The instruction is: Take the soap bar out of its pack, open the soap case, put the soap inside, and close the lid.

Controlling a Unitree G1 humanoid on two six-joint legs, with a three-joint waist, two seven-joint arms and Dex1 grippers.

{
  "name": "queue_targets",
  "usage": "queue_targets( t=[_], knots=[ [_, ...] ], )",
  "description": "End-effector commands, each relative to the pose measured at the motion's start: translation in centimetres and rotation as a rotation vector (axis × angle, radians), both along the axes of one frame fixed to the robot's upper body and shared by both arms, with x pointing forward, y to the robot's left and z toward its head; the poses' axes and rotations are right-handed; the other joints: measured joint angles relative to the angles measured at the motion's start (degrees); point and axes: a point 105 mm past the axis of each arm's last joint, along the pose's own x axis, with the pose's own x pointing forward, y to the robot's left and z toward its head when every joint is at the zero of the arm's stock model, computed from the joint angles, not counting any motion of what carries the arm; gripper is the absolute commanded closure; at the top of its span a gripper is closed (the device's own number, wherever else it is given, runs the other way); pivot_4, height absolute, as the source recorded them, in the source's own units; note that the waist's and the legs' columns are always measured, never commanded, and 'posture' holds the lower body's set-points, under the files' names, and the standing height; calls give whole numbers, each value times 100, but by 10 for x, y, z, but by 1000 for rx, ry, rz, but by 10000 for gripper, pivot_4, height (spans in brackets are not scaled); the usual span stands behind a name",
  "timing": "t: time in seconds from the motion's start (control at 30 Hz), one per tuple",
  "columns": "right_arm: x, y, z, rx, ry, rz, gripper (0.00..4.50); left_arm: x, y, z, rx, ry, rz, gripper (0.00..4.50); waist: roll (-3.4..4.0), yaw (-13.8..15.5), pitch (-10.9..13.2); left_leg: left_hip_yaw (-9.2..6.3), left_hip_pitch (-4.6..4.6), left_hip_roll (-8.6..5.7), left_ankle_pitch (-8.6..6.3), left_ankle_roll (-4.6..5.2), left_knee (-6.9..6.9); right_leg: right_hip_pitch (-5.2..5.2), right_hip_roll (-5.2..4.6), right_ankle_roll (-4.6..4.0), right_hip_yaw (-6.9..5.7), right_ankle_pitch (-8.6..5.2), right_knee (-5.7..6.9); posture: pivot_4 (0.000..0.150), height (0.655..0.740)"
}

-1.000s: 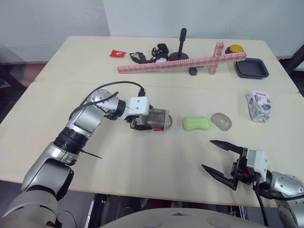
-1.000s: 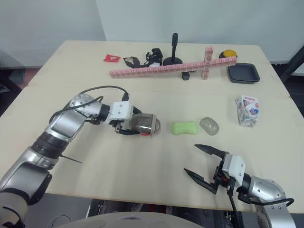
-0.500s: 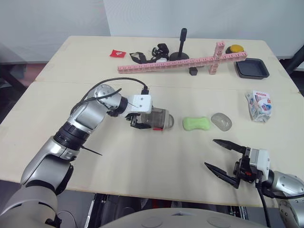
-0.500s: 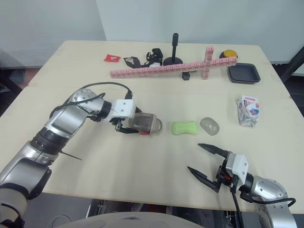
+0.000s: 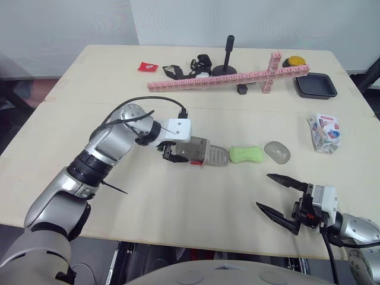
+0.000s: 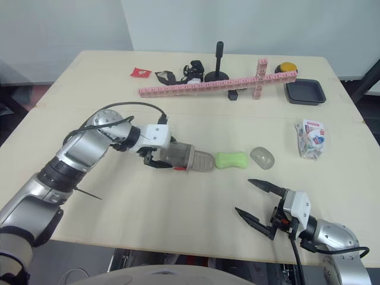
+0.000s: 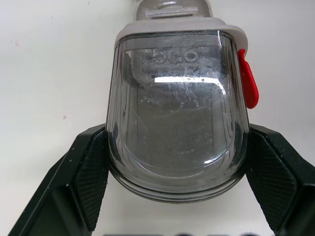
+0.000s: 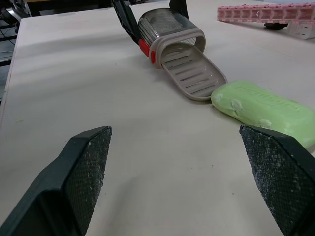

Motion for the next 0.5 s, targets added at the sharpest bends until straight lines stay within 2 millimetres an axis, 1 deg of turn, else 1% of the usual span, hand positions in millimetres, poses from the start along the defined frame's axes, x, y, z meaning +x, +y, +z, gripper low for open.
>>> queue_targets(
  t=[0.03,0.1,0.17,0.4,0.5],
  knots=[
    [-1,-1,8,-2,-34,4,197,6,15,7,3,-35,23,10440,0,2,0,0,0,0,0,0,0,0,0,0,0,0,0,1500,7330],
    [-2,-1,10,-6,-35,8,197,8,30,3,16,-53,16,10440,1,-16,0,0,0,0,0,0,0,0,0,0,0,0,0,1500,7330],
    [-1,-1,10,-7,-35,9,197,7,38,1,6,-51,14,10440,1,-35,0,0,1,1,0,1,-1,0,2,0,0,0,0,1500,7330],
    [3,1,11,-9,-36,16,197,10,40,-2,-100,-29,31,10440,1,28,-1,0,1,-8,0,3,-1,2,-9,-1,-2,0,-1,1500,7330],
    [4,3,14,-10,-40,23,197,12,41,-6,-112,-36,26,10440,1,19,0,0,0,-9,0,5,-1,3,-9,-1,-2,0,-1,1500,7330]
  ],
)
